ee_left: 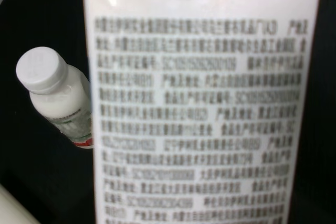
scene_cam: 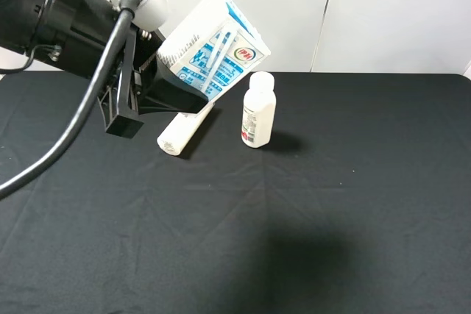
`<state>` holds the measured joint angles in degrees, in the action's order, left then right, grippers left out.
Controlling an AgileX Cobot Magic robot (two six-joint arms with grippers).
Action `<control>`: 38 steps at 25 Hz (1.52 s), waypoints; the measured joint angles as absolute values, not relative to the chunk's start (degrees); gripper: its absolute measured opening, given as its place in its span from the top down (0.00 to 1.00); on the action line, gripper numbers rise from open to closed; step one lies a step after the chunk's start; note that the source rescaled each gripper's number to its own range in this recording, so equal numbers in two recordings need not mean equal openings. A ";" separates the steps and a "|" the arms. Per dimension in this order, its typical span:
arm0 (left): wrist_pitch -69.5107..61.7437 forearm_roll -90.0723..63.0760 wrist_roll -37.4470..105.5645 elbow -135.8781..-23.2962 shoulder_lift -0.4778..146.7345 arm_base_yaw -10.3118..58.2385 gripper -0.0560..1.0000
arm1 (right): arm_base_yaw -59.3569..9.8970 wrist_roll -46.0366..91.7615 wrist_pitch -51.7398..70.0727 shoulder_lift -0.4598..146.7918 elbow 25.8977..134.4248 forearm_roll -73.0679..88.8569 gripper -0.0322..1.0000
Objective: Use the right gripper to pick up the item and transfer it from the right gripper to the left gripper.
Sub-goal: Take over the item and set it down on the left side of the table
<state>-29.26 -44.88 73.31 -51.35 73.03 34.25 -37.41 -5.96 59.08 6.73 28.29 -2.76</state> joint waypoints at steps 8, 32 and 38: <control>-29.26 -44.88 73.31 -51.35 73.03 34.25 0.95 | -36.32 -5.96 59.01 6.73 28.29 -2.76 0.00; -29.26 -44.88 73.07 -51.35 73.03 34.25 0.95 | 2.10 -6.00 58.89 -0.28 28.07 -2.76 0.00; -26.35 -43.53 68.01 -52.25 73.03 34.25 0.95 | 2.10 -6.00 58.89 -0.28 28.07 -2.76 0.00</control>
